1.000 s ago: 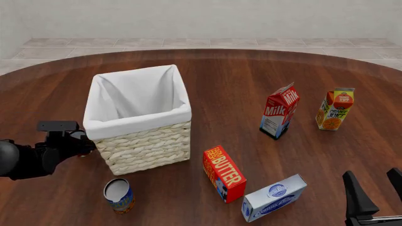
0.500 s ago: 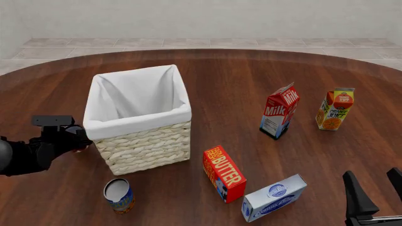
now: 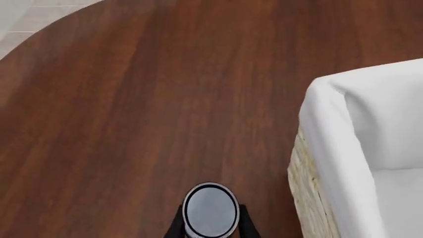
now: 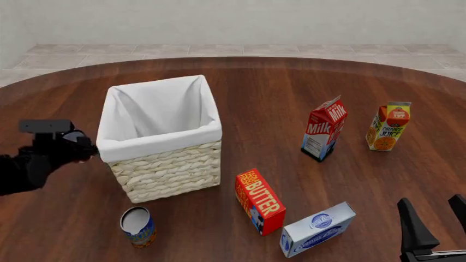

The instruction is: Pick up the alphabet soup and the tomato sauce, and put them in the basket.

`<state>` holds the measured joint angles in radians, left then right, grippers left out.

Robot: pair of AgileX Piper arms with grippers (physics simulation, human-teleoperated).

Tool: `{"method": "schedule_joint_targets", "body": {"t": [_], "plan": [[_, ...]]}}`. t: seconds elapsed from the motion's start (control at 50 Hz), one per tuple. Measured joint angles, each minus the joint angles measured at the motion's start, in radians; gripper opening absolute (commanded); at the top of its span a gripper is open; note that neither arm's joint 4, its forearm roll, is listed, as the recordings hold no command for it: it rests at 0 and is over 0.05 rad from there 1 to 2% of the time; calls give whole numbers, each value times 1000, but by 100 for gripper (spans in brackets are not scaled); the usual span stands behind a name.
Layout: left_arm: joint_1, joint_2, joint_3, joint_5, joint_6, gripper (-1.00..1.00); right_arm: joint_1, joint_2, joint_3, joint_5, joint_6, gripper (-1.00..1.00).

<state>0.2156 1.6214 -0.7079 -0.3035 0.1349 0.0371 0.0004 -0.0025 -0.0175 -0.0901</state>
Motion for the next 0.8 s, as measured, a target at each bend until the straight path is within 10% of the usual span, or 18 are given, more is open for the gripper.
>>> {"method": "schedule_joint_targets", "body": {"t": [0.8], "plan": [[-7, -186, -76, 134, 18, -100, 3, 0, 0, 2, 1, 100]]}}
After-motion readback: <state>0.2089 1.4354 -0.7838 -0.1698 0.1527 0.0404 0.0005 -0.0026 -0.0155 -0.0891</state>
